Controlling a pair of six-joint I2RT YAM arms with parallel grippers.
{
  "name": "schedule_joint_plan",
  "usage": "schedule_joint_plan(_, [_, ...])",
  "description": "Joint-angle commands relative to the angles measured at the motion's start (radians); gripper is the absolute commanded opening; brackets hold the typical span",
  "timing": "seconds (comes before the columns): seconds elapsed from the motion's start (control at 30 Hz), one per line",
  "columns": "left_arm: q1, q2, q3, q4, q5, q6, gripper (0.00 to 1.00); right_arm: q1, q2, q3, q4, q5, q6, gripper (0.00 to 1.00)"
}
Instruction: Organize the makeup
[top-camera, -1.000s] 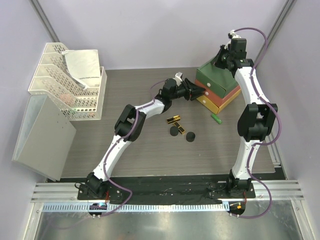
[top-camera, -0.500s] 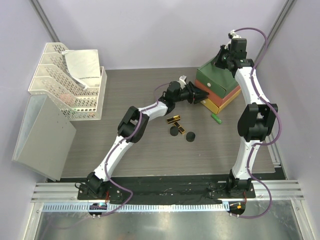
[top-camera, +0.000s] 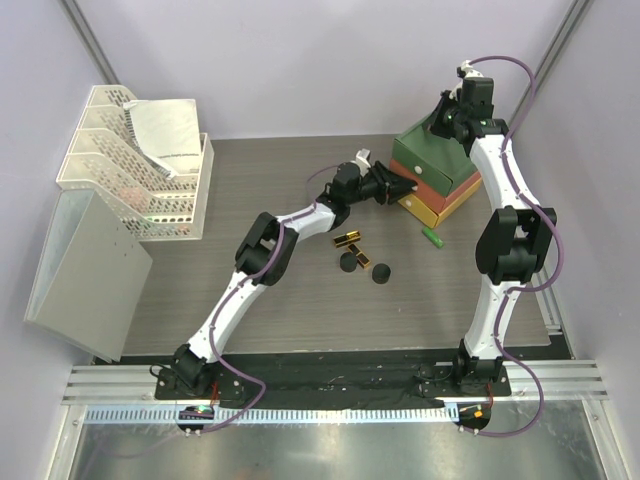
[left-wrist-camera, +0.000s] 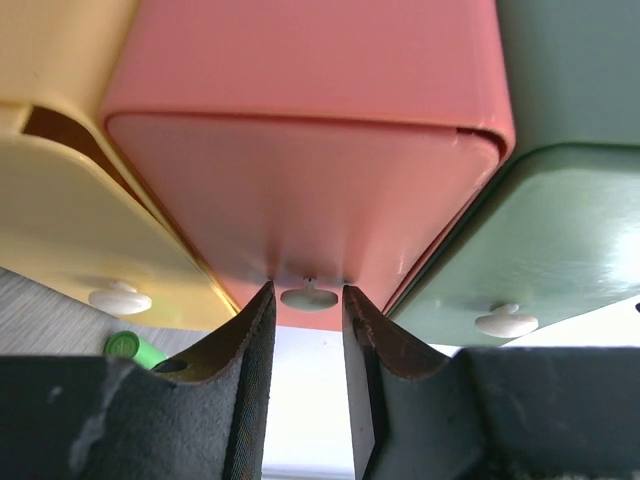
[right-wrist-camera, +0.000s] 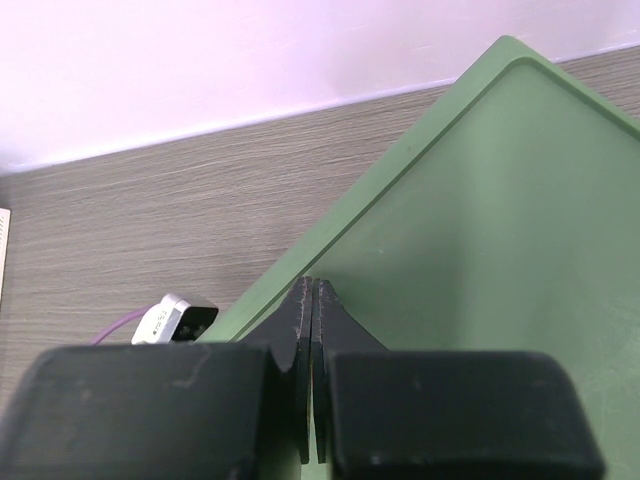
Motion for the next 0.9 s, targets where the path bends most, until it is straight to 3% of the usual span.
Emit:
schedule_joint_plan(0.0, [0.005,-0.012,-0.002,0.055,-0.031,-0.01,0.32,0.001,0.141,-0.127,-0.417,0.075,-0.052,0.01])
schedule_joint_plan(0.27, [0.005,0.01,0.024,0.052,-0.033,-0.019,0.26,0.001,0.14,-0.134,-0.419,0.074,-0.05,0.01])
schedule_joint_plan(0.43, [-0.007,0.011,0.036,0.041,-0.013,-0.013,0.35,0.003,0.143,-0.133,-0.419,0.074,-0.05,0.01])
schedule_joint_plan(0.57, [-0.012,0.013,0.036,0.04,-0.014,-0.013,0.34,0.001,0.14,-0.134,-0.417,0.074,-0.05,0.01])
schedule_joint_plan(0.87, [-0.012,0.025,0.038,0.064,-0.018,-0.035,0.03,0.001,0.135,-0.15,-0.417,0.075,-0.05,0.01])
